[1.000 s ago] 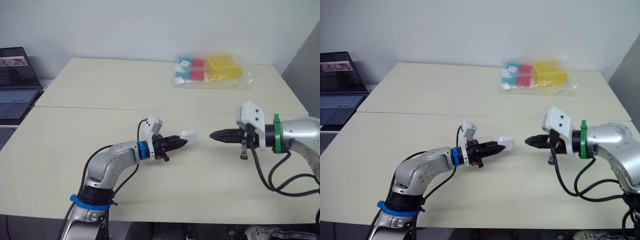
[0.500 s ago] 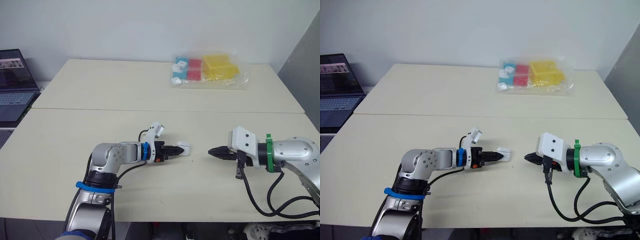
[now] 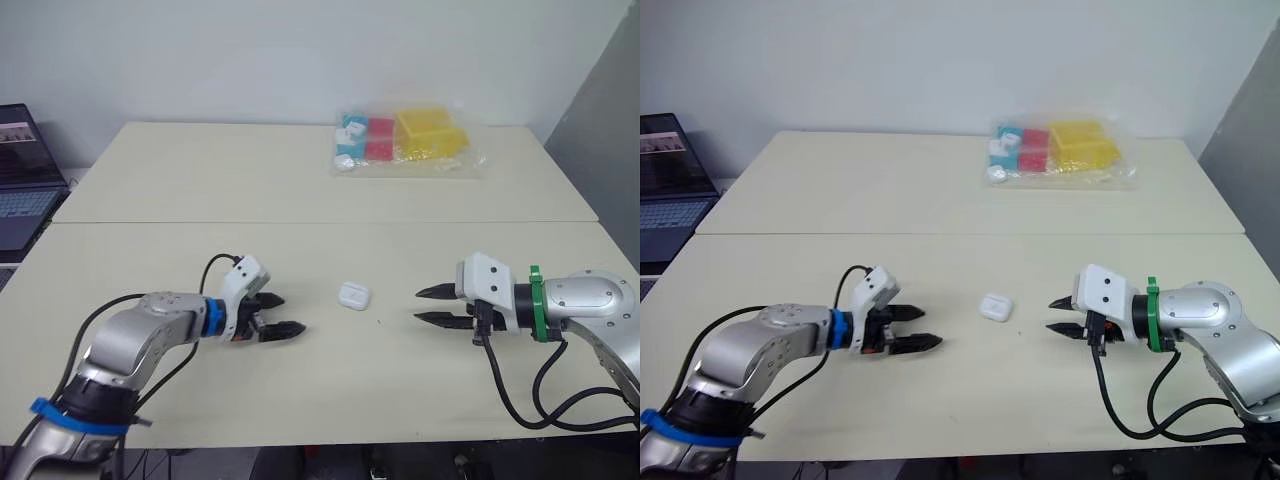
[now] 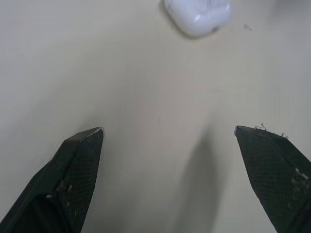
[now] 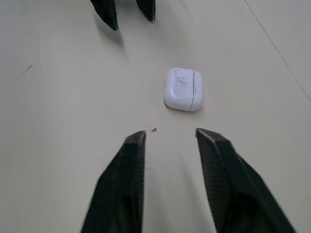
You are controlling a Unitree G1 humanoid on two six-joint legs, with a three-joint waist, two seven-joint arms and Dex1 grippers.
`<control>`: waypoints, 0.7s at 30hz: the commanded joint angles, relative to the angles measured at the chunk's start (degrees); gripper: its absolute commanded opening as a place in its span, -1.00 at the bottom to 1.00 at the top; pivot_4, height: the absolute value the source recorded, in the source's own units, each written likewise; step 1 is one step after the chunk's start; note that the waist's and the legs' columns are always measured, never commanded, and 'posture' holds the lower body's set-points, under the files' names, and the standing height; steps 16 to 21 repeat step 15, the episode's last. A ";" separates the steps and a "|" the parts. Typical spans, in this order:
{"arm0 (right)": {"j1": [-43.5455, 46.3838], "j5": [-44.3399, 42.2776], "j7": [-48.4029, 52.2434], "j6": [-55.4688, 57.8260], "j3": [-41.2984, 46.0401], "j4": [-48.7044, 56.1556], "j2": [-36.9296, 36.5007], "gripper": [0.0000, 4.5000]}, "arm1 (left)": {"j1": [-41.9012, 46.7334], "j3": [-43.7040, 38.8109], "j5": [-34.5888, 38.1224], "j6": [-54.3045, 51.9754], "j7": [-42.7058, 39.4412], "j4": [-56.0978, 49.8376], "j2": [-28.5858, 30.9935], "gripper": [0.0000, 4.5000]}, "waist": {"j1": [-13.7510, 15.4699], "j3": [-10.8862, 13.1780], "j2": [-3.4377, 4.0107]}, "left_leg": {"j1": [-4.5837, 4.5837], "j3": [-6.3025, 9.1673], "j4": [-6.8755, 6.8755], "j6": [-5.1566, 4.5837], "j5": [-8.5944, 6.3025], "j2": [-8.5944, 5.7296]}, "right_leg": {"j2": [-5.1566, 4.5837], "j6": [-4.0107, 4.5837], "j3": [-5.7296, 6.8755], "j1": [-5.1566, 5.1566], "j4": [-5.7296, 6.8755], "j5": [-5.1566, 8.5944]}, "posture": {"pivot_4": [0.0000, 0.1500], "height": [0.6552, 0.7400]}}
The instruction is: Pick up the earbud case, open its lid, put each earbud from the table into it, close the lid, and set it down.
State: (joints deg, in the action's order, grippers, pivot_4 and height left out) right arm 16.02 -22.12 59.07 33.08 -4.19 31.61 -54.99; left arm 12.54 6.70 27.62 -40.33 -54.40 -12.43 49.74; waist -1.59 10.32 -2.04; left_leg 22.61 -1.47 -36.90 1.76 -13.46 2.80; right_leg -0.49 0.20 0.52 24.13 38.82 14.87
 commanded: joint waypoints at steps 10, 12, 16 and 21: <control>-4.42 -2.40 8.83 -9.04 8.58 -1.83 -5.22 0.99 | -8.69 -14.40 -3.69 20.25 -7.86 -8.73 4.50 1.00 | 1.47 0.02 0.02 | 0.23 -0.05 -0.01 -0.01 -0.01 -0.07 | -0.19 -0.05 0.12 0.05 -0.25 0.00 | 1.00 1.00; -3.94 -2.13 8.42 -9.67 8.72 -2.60 -5.11 0.99 | -8.50 -14.84 -2.94 20.00 -7.50 -9.47 3.75 1.00 | 1.47 0.02 0.01 | 0.23 -0.07 -0.03 -0.01 -0.01 -0.06 | -0.19 -0.09 0.11 0.04 -0.26 -0.02 | 1.00 1.00; -3.15 -1.52 8.33 -10.52 8.12 -3.68 -4.88 0.99 | -7.38 -14.43 -1.37 18.60 -7.67 -8.77 2.78 1.00 | 1.47 0.02 0.02 | 0.22 -0.06 -0.04 -0.01 -0.01 -0.07 | -0.20 -0.10 0.13 0.04 -0.23 -0.03 | 1.00 1.00; -3.15 -1.52 8.33 -10.52 8.12 -3.68 -4.88 0.99 | -7.38 -14.43 -1.37 18.60 -7.67 -8.77 2.78 1.00 | 1.47 0.02 0.02 | 0.22 -0.06 -0.04 -0.01 -0.01 -0.07 | -0.20 -0.10 0.13 0.04 -0.23 -0.03 | 1.00 1.00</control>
